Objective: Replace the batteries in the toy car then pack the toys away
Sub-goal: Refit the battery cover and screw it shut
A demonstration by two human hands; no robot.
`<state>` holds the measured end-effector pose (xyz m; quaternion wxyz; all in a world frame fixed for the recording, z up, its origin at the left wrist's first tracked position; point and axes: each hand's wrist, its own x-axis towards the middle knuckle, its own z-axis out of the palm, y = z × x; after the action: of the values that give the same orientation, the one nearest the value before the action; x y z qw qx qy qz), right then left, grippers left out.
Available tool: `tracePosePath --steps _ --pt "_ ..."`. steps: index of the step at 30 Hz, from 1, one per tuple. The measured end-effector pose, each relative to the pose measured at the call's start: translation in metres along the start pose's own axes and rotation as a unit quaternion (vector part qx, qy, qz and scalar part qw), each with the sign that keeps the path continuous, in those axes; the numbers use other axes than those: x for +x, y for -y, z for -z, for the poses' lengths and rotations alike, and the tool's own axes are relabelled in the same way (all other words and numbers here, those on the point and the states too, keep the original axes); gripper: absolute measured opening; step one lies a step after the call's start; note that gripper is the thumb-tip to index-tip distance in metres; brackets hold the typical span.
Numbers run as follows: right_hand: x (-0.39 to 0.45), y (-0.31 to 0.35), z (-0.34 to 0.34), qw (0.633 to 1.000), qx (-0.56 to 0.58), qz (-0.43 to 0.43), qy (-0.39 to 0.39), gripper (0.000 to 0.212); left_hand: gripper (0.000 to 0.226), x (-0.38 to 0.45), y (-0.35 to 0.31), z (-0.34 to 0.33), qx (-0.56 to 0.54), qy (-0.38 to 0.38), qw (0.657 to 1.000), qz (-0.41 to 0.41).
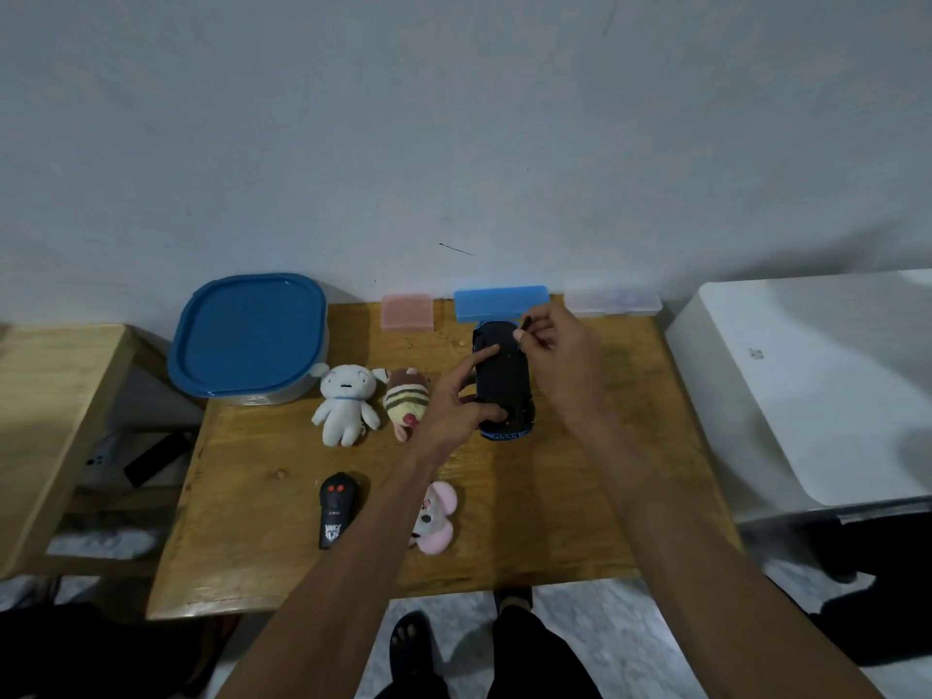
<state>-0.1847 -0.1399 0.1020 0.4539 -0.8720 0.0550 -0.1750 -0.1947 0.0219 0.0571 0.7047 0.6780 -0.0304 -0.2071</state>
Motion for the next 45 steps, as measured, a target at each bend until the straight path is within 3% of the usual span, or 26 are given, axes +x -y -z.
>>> tracePosePath --steps 2,10,23,29,45 --pt "-0.001 0.001 0.000 1.000 -0.009 0.020 -0.008 0.027 0.084 0.000 0.001 -0.001 0.004 -0.002 1.000 -0.001" --pt "-0.001 0.000 -0.002 0.998 0.005 0.053 -0.018 0.009 0.084 0.001 0.002 0.002 0.000 0.000 1.000 0.007" --pt "0.001 -0.006 -0.002 0.995 -0.019 0.092 -0.038 0.011 0.084 0.000 0.001 0.000 -0.034 0.011 0.999 0.038" --pt "0.001 -0.005 -0.004 0.996 -0.021 0.073 -0.054 0.020 0.084 0.001 0.001 -0.002 -0.023 0.015 0.999 0.038" --pt "-0.001 -0.007 0.001 0.994 -0.033 0.091 -0.056 0.016 0.085 -0.001 -0.001 -0.009 -0.025 0.018 0.998 0.046"
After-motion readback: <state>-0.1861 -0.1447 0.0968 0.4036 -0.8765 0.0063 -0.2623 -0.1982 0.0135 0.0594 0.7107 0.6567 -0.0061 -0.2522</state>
